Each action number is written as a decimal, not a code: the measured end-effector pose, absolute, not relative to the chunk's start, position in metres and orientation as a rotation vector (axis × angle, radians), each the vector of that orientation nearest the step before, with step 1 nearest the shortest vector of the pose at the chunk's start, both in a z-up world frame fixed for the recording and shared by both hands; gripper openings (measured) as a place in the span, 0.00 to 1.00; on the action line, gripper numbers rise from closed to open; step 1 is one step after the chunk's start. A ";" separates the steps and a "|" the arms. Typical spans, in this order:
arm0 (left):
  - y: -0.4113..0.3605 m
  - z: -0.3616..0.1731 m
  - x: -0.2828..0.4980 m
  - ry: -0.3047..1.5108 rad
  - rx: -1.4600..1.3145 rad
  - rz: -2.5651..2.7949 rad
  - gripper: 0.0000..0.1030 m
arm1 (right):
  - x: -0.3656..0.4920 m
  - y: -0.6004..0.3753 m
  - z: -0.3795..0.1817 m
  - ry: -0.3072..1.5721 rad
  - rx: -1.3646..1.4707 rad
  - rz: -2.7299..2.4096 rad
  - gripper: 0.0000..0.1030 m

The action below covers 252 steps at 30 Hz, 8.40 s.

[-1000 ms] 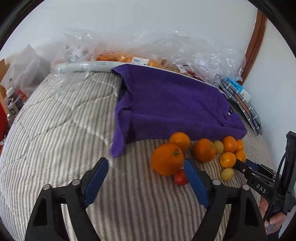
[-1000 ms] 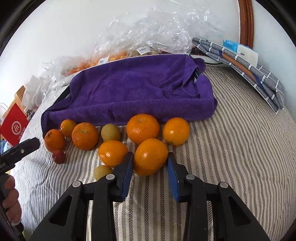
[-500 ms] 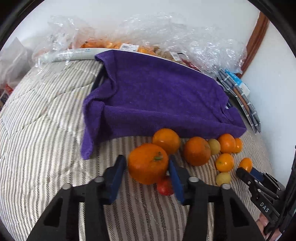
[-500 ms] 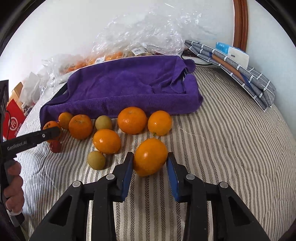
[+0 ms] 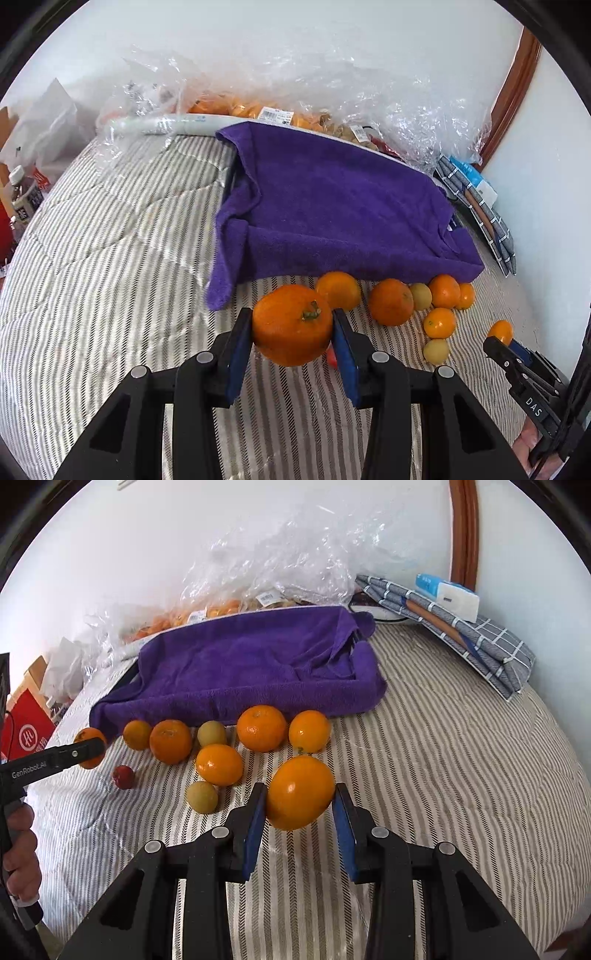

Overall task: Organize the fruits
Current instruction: 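Lift both held oranges and carry them over the purple towel, then open the right tool onto the towel while the left tool releases its orange there, then grasp another orange with the right tool while the left tool grasps an orange, then carry both held oranges over the purple towel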

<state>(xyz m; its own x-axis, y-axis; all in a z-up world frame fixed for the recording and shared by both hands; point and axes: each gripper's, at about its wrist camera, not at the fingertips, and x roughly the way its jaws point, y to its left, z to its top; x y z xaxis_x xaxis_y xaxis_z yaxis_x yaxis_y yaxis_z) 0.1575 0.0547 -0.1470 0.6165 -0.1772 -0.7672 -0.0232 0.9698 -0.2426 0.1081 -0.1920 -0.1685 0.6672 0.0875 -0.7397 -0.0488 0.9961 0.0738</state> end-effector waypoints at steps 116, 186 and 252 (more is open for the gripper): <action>0.035 -0.094 0.285 0.917 -0.169 -0.041 0.52 | 0.253 -0.172 -0.103 0.792 -0.045 0.022 0.69; 0.024 -0.159 0.187 0.972 -0.221 -0.182 0.52 | 0.144 -0.209 -0.192 0.904 0.055 0.100 0.32; 0.063 -0.156 0.277 0.770 -0.263 0.019 0.32 | 0.271 -0.202 -0.160 0.759 0.105 0.112 0.32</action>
<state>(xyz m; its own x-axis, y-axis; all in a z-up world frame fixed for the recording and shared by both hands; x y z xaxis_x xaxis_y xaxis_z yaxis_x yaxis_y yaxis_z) 0.2770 0.0632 -0.1562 0.7193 -0.0787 -0.6902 -0.1130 0.9671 -0.2281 0.2707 -0.2017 -0.1605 0.7201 0.1391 -0.6798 -0.0636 0.9888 0.1349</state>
